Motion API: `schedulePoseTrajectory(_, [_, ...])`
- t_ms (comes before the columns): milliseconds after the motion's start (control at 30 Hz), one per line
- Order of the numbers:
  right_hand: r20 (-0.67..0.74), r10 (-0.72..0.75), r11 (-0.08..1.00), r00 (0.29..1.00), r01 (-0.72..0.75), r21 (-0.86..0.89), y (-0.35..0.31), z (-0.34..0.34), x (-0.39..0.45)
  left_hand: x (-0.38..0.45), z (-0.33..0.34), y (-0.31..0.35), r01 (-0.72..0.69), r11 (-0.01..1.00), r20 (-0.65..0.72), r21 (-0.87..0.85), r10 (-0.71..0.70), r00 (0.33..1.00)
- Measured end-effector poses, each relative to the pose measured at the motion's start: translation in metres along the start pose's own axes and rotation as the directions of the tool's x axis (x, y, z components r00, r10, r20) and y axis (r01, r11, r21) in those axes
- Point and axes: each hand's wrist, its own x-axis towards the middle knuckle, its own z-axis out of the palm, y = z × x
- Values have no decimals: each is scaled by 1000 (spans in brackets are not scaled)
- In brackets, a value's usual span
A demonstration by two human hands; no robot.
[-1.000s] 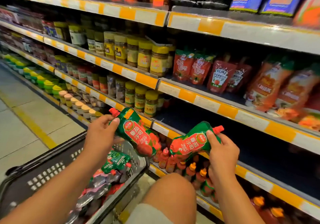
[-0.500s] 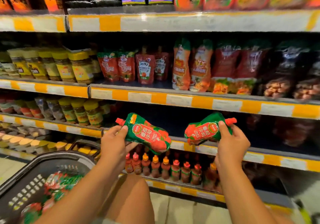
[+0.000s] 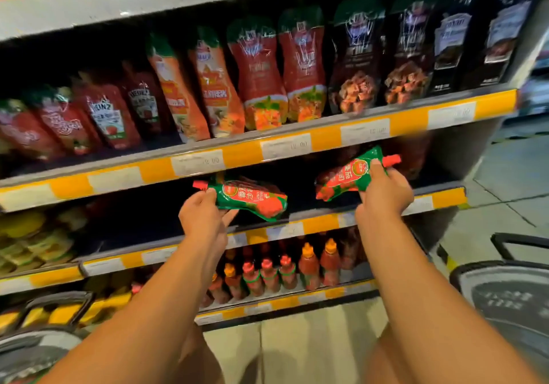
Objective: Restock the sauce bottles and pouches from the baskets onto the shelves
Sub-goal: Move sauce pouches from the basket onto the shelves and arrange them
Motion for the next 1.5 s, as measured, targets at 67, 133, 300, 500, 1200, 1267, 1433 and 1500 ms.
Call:
schedulePoseTrajectory(67, [-12, -11, 1000, 1000, 11, -3, -5, 4, 13, 9, 18, -3, -2, 1000, 21, 3, 2, 1000])
schedulePoseTrajectory(133, [-10, -69, 997, 998, 69, -32, -8, 8, 25, 17, 36, -8, -29, 999, 31, 39, 28, 999])
schedulePoseTrajectory(300, [82, -197, 964, 977, 209, -167, -6, 5, 50, 42, 69, -19, -86, 973, 38, 214, 79, 996])
schedulePoseTrajectory(500, [286, -281, 875, 916, 367, -316, -5, 8, 69, 65, 108, -34, -91, 939, 200, 332, 24, 980])
schedulePoseTrajectory(1200, [437, -16, 491, 900, 387, -780, 30, 9, 107, 114, 132, -138, -559, 518, 516, 647, 242, 822])
schedulePoseTrajectory(1267, [431, -18, 510, 902, 379, -772, 31, 11, 113, 122, 141, -143, -587, 552, 561, 592, 241, 792])
schedulePoseTrajectory(1433, [416, -55, 576, 908, 369, -729, 39, 15, 119, 142, 166, -154, -641, 585, 627, 496, 269, 731])
schedulePoseTrajectory(1500, [421, -67, 659, 905, 357, -662, 42, 14, 125, 147, 177, -158, -654, 588, 631, 477, 289, 720])
